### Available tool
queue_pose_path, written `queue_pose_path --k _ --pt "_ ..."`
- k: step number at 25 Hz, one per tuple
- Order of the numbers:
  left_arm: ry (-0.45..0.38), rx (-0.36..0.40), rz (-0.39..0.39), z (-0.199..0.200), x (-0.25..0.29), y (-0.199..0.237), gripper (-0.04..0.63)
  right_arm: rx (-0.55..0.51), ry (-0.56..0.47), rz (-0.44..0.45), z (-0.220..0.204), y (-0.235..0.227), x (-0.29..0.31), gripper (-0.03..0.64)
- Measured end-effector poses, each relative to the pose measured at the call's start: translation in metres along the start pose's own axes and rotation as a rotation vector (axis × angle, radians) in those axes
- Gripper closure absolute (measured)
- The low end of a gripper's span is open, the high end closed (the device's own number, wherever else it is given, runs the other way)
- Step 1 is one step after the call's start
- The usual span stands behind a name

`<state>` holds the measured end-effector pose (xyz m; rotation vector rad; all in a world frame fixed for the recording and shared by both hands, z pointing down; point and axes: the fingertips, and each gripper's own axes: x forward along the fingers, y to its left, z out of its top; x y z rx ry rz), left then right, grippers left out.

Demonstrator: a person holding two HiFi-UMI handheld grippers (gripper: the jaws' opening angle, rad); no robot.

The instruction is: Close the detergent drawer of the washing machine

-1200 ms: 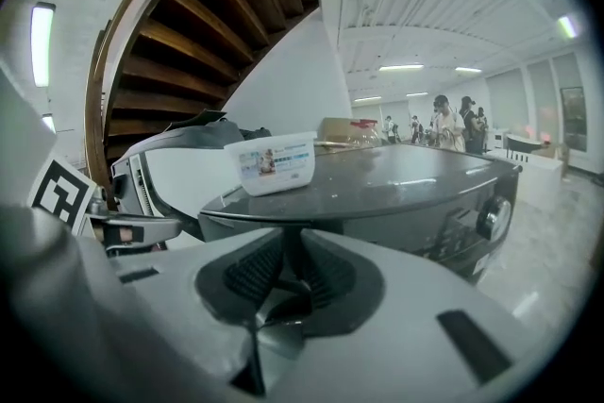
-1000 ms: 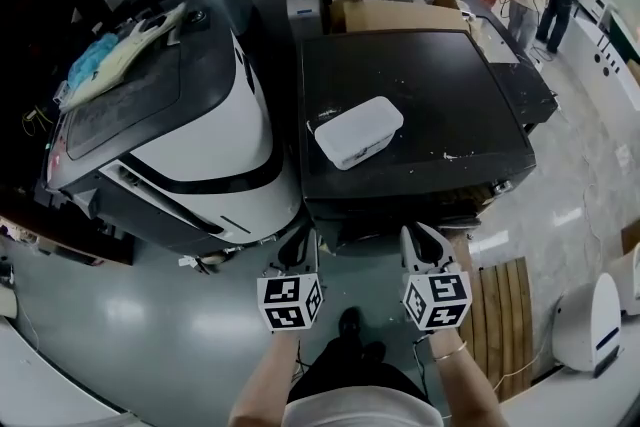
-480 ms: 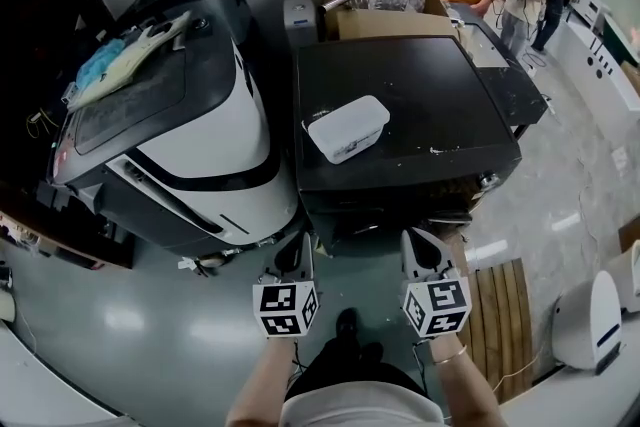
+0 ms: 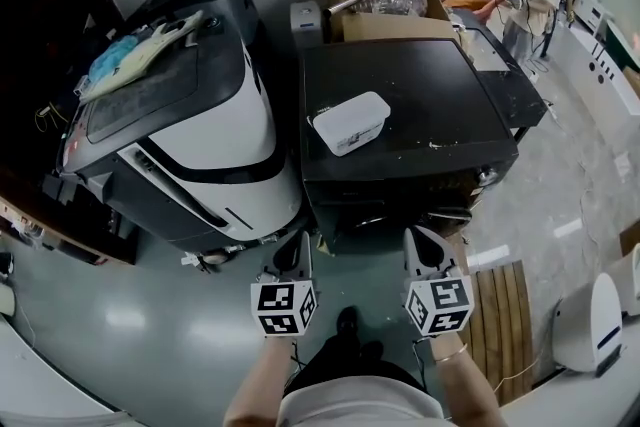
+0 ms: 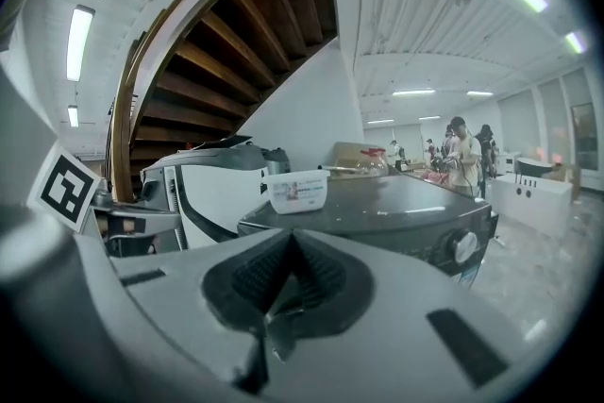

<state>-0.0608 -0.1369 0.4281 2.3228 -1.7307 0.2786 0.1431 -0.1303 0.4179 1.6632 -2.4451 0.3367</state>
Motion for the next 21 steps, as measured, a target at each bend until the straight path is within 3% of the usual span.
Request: queue_pose_path --k 21 --pt "-0.016 -0.004 0.001 0.001 -0.018 -0.003 0.600 -0.011 -0.015 0.006 0.006 0.009 -0.015 0.615"
